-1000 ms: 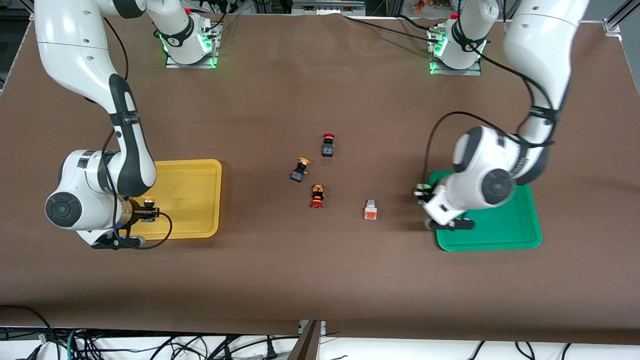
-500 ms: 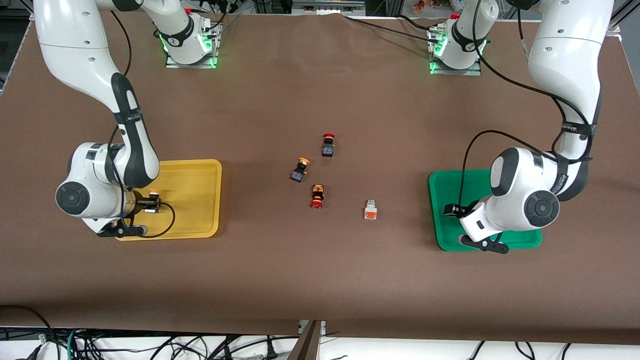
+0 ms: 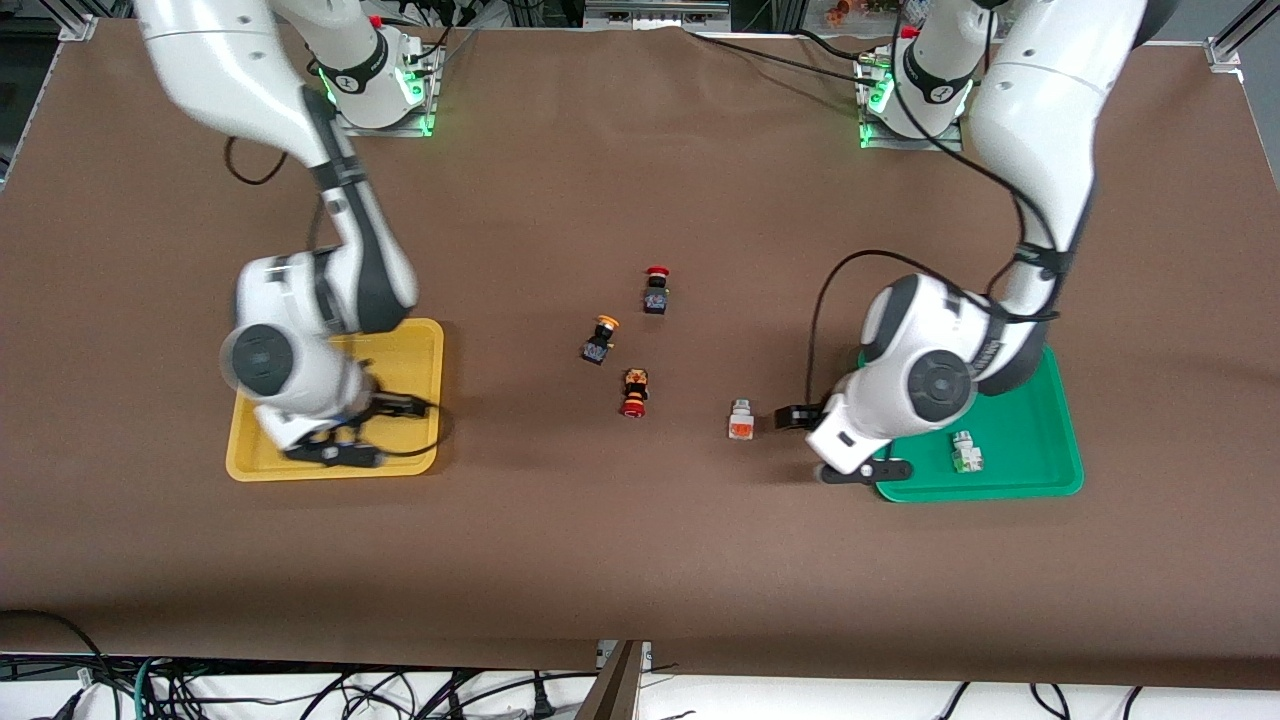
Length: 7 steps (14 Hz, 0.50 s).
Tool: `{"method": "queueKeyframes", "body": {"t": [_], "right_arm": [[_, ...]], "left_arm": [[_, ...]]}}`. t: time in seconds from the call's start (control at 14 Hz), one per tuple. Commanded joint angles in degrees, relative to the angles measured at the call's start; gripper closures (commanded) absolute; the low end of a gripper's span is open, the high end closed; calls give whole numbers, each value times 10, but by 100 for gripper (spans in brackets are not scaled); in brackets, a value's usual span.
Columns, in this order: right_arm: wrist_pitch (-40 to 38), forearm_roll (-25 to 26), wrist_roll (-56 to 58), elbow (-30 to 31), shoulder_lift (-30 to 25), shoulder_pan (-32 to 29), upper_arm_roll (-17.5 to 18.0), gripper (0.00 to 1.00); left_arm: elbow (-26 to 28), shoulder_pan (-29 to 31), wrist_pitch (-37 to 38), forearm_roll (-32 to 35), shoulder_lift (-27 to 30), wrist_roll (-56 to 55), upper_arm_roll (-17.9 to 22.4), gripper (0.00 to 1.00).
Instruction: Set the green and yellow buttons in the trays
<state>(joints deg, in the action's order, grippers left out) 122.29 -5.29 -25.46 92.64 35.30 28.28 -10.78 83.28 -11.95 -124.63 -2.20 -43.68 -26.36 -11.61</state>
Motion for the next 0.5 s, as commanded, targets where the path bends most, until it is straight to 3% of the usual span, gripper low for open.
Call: {"method": "queueKeyframes", "body": {"t": [0.0, 0.29, 0.36, 0.43], "right_arm": [[30, -5, -127, -12, 25, 67, -5, 0], [109, -45, -247, -13, 63, 139, 2, 0], [114, -53, -262, -13, 67, 150, 2, 0], [117, -58, -278, -13, 72, 163, 2, 0]], "left_arm": [[-23, -42, -68, -12, -52, -56, 8, 0], [-23, -64, -126, -13, -82, -105, 7, 0], [-20, -67, -154, -5, -87, -107, 8, 14], [-14, -66, -166, -2, -86, -95, 7, 63]]}}
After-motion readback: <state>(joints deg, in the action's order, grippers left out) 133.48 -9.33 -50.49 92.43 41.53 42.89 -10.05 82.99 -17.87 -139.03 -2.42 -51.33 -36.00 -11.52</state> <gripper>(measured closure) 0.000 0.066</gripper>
